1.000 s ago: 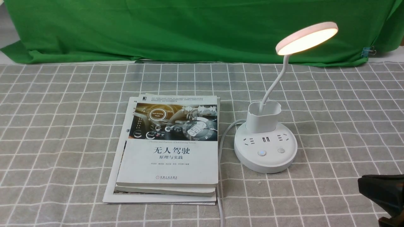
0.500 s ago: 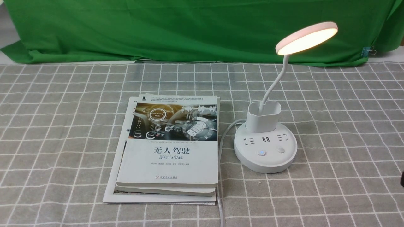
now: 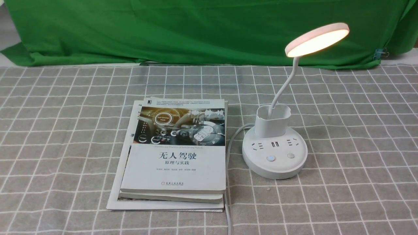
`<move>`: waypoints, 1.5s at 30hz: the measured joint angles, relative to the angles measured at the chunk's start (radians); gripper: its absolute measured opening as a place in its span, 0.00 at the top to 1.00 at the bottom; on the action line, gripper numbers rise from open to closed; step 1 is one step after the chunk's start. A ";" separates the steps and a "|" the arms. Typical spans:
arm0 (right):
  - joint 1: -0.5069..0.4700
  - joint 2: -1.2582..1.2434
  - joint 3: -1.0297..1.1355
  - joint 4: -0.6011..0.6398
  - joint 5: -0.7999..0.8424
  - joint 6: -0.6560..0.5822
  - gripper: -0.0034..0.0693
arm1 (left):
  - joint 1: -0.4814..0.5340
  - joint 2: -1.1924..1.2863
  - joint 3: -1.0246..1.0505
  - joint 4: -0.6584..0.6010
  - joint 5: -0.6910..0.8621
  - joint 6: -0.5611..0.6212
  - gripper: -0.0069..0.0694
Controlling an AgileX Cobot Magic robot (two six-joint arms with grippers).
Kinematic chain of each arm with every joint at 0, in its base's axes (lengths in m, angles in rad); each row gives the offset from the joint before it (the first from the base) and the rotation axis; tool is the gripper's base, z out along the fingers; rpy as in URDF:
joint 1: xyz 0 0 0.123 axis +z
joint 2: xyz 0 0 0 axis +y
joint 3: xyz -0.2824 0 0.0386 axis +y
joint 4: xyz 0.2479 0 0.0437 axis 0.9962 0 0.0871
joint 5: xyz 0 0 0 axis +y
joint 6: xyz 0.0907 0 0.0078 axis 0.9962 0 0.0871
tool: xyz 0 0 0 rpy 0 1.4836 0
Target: Turn on the desk lamp on the grey coffee tablecloth with your hand.
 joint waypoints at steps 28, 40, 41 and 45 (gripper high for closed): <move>0.000 0.000 0.000 0.000 0.000 0.001 0.84 | 0.000 0.000 0.000 0.000 0.000 0.000 0.88; 0.000 0.000 0.000 0.000 0.001 0.001 0.80 | 0.000 0.000 0.000 0.000 0.000 0.000 0.88; 0.000 0.000 0.000 0.000 0.001 0.001 0.80 | 0.000 0.000 0.000 0.000 0.000 0.000 0.88; 0.000 0.000 0.000 0.000 0.001 0.001 0.79 | 0.000 0.000 0.000 0.000 0.000 0.000 0.88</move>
